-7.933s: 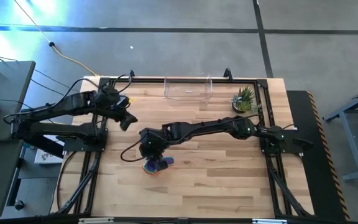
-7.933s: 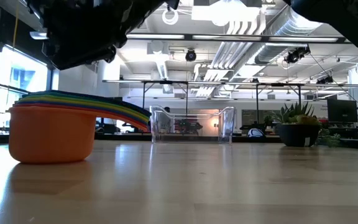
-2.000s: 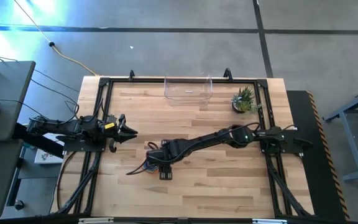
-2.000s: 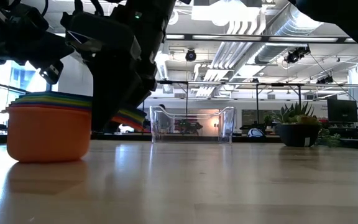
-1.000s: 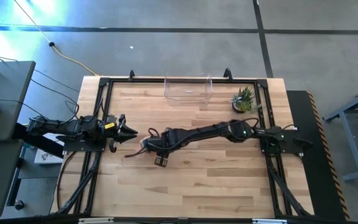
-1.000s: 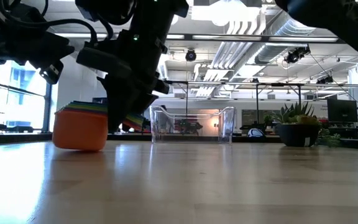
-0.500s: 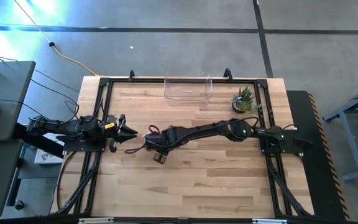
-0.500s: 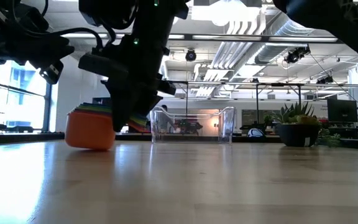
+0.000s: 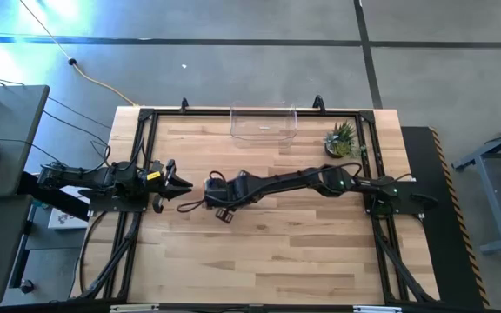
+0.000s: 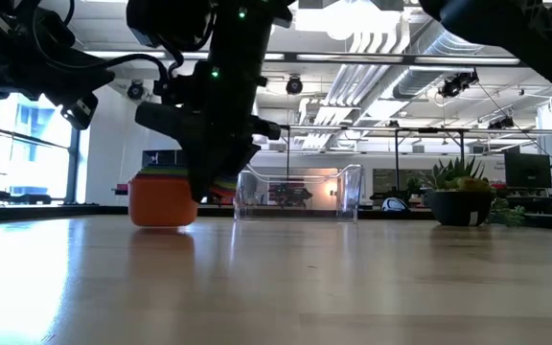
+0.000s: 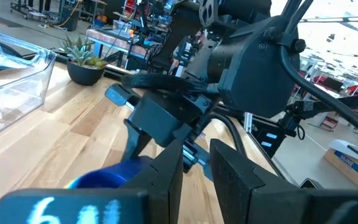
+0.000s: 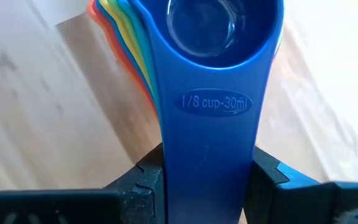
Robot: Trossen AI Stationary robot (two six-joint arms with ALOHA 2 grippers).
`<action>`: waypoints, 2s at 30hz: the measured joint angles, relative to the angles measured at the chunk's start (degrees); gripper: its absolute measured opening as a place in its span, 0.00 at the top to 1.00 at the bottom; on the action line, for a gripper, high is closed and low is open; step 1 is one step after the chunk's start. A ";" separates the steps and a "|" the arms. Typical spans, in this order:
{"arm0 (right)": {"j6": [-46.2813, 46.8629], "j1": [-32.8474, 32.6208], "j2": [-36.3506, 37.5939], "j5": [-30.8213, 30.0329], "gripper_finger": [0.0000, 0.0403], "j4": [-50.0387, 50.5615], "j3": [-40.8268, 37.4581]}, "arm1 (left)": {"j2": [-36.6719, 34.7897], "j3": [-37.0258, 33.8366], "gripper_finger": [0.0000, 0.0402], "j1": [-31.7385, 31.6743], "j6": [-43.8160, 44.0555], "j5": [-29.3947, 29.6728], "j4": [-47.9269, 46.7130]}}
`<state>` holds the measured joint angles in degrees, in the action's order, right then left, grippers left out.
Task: Nest measuring cups in basket
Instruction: Put the nest of measuring cups into the transparent bin
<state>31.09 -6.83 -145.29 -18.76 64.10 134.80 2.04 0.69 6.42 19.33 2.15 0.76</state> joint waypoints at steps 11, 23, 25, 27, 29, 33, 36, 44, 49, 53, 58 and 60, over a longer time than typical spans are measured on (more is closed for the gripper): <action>2.23 1.35 0.00 -0.77 0.70 -1.20 0.00 | -0.01 0.00 0.82 0.00 0.00 0.00 -0.01; 7.60 1.33 0.00 -3.00 0.70 -2.73 0.00 | -0.02 0.00 0.82 0.00 0.00 0.02 0.00; 8.54 1.33 0.00 -3.28 0.70 -2.75 0.00 | 0.00 0.00 0.82 0.01 0.00 0.02 -0.01; 9.61 1.30 0.00 -3.73 0.70 -2.75 0.00 | -0.02 0.00 0.82 0.00 0.00 0.02 0.02; 10.65 1.20 0.00 -3.71 0.70 -2.73 0.00 | -0.02 0.00 0.82 0.00 0.00 0.02 0.00; 12.79 1.04 0.00 -4.58 0.70 -2.13 0.00 | 0.01 0.00 0.82 0.00 0.00 0.02 0.02; 14.73 0.81 0.15 -5.35 0.70 0.00 0.00 | 0.00 0.00 0.82 0.00 0.00 0.02 0.00; 18.79 0.62 0.33 -6.64 0.71 7.21 0.02 | 0.01 0.00 0.82 0.02 0.00 0.02 0.00; 21.26 -0.16 0.33 -7.20 0.71 11.01 0.02 | 0.01 0.00 0.82 0.00 0.00 0.00 0.02; 22.93 -0.78 0.33 -8.09 0.71 14.23 0.02 | -0.01 0.00 0.82 0.01 0.00 0.02 0.00; 22.58 -1.24 0.33 -8.03 0.71 14.91 0.02 | -0.01 0.00 0.82 0.00 0.00 0.01 0.01; 21.84 -1.41 0.33 -8.05 0.71 15.04 0.02 | 0.00 0.00 0.82 0.01 0.00 0.01 0.00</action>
<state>52.93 -8.24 -144.97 -26.80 79.13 134.82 2.04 0.69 6.42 19.33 2.17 0.76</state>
